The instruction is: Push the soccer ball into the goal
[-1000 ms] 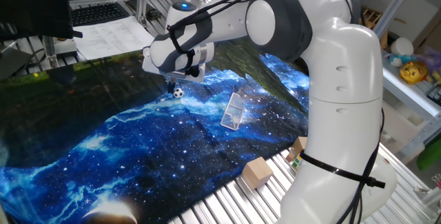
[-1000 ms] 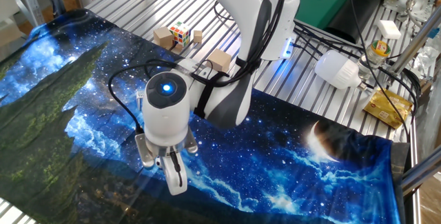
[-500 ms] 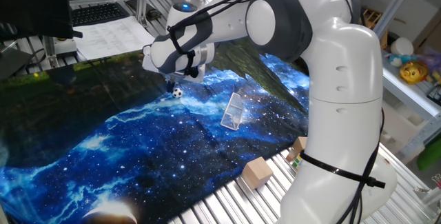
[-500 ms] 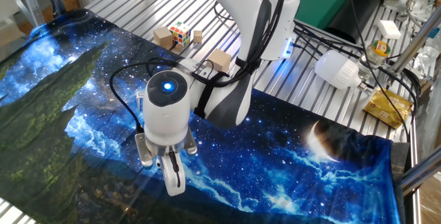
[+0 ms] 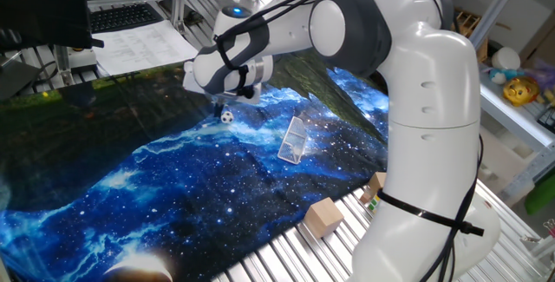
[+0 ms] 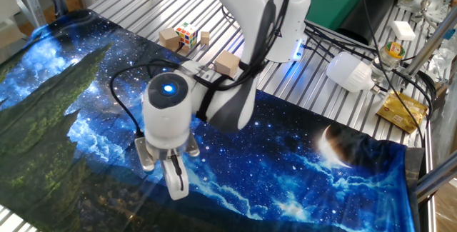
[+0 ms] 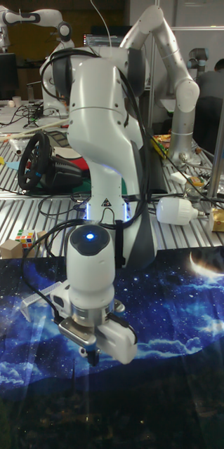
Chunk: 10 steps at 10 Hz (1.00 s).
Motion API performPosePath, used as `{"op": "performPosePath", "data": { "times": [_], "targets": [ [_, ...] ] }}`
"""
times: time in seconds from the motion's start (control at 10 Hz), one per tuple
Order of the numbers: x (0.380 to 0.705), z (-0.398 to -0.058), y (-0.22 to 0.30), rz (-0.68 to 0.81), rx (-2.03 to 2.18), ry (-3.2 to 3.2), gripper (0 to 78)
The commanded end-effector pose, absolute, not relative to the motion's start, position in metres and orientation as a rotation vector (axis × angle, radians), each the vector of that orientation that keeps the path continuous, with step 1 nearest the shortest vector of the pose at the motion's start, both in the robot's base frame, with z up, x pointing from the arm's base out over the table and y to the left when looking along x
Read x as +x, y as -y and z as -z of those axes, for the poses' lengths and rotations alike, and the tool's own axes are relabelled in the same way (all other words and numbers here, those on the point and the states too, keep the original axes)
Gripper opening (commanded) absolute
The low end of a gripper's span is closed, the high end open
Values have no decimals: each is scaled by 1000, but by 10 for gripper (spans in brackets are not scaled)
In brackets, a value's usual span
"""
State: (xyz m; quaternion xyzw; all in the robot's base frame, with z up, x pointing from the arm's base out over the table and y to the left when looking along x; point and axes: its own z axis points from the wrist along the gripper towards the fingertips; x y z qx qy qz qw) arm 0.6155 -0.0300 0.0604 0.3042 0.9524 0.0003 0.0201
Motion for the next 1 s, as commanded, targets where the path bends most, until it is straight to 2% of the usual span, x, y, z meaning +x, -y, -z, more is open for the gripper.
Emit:
{"op": "performPosePath", "data": {
  "times": [0.1, 0.4, 1.0],
  "targets": [
    [607, -57, 33, -5, 967, -2952, 0],
    [594, -57, 32, 8, 960, -2960, 0],
    [594, -61, 30, -33, 918, -3014, 0]
  ]
}}
